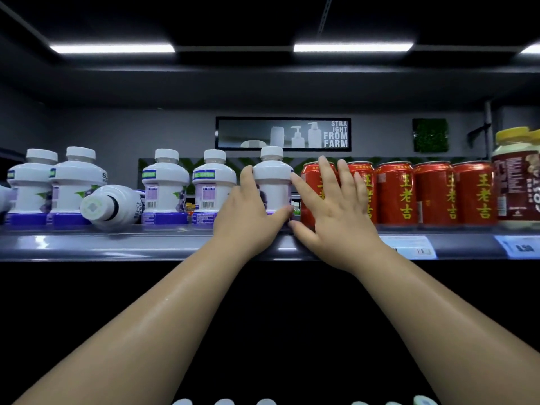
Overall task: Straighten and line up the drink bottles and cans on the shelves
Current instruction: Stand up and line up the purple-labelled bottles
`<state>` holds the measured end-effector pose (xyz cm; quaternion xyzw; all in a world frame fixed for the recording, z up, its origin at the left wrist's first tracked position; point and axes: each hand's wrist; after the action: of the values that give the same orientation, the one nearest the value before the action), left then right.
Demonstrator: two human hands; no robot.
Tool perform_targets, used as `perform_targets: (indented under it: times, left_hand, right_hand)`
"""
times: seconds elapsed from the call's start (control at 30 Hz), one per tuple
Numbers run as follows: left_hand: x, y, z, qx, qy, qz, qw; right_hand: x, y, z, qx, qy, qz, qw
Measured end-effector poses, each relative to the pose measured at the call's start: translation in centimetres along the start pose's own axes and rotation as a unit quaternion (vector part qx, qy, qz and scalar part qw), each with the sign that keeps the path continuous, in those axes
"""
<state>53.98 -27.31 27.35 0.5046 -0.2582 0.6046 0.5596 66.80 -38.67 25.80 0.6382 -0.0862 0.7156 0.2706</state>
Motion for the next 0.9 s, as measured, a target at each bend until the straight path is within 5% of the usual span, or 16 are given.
perform_targets:
  times: [0.13, 0.3, 0.73, 0.9]
  left_hand:
    - [0.2, 0.08, -0.24, 0.028, 0.016, -0.054, 0.998]
    - [-0.75, 0.23, 0.03, 0.011, -0.005, 0.008, 1.0]
    - [0.09, -0.16, -0.09, 0.064, 0.013, -0.057, 0.996]
    - [-0.58, -0.03, -0.05, 0.065, 0.01, 0.004, 0.998]
  right_hand:
    - [0.03, 0.17, 0.06, -0.011, -0.004, -0.024, 1.0]
    - [-0.14, 0.15, 0.07, -0.004, -0.016, -0.015, 1.0]
    - [-0.2, 0.0, 0.1, -0.006, -0.017, -0.022, 1.0]
    - [-0.23, 0.24, 0.16, -0.005, -0.02, -0.027, 0.999]
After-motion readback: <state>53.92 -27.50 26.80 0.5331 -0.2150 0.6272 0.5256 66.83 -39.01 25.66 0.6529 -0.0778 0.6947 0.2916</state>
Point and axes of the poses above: each hand's wrist, its own x-axis towards the middle knuckle, its own y-axis out of the back of the hand, z = x × y, and after that the axes turned 11 degrees about z, right-handed
